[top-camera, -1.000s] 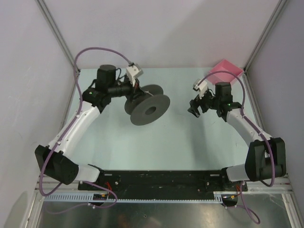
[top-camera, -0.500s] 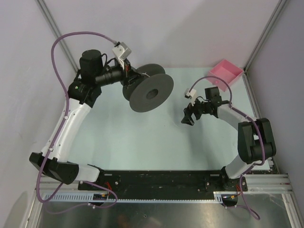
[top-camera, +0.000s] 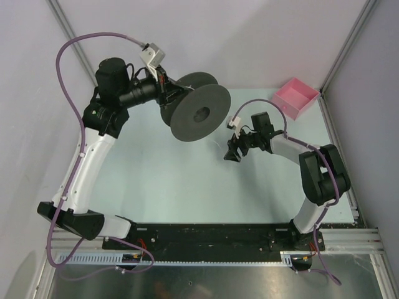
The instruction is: Wrap the cables
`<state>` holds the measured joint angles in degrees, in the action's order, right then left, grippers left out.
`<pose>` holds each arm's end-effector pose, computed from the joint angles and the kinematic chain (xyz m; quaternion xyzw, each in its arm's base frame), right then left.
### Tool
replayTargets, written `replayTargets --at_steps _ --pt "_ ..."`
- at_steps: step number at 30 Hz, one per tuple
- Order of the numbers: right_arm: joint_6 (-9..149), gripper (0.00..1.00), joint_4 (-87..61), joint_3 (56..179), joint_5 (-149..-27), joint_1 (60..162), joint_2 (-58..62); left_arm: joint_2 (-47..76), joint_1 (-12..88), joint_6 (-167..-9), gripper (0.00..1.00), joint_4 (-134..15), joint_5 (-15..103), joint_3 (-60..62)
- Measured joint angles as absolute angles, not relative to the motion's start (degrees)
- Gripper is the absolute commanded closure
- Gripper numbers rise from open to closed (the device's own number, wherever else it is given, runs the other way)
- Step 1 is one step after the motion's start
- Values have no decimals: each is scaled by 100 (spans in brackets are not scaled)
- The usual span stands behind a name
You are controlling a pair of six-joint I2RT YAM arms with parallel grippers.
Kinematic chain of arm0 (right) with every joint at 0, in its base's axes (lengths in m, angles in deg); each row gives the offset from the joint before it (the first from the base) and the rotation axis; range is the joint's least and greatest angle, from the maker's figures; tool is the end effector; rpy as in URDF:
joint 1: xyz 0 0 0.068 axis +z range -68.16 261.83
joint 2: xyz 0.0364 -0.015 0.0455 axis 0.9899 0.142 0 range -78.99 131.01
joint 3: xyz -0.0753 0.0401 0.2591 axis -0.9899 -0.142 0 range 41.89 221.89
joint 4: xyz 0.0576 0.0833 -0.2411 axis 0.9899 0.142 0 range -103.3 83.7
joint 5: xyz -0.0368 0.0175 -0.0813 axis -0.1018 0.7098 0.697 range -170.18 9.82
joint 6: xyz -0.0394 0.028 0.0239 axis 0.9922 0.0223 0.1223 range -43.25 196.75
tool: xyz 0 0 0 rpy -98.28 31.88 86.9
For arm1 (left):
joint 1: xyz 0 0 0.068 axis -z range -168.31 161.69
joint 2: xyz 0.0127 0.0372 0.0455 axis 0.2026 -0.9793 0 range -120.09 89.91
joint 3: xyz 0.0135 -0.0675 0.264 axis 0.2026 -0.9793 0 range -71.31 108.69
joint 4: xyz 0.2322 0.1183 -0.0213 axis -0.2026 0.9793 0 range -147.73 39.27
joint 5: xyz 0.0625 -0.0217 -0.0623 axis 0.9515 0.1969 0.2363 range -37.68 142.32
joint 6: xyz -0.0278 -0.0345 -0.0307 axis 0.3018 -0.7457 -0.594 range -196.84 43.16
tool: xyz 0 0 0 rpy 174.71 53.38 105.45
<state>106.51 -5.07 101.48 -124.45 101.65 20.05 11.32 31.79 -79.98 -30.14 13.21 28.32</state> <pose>0.3263 0.1439 0.1912 -0.4855 0.7273 0.3212 0.3636 0.2512 -0.1159 0.5046 0.3240 0.6628 -0.3710 0.5640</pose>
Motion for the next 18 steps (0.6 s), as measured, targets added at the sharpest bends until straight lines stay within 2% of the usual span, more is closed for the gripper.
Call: replayTargets --at_steps 5,9,10,13,18 --pt "10553 53 -536 10487 -12369 10259 2294 977 3122 -8339 100 -3018 1358 3086" --pt "10609 90 -413 10655 -12314 10405 2436 813 3002 -8723 100 -3060 1423 3287" --pt "10664 95 -391 10664 -12312 10421 2442 783 2969 -8815 100 -3066 1491 3309" --pt "10738 99 -197 10679 -12319 10427 2445 739 2875 -9128 100 -3082 1856 3316" --pt "10935 100 365 10688 -12310 10272 2289 606 2643 -9864 100 -3114 2809 3316"
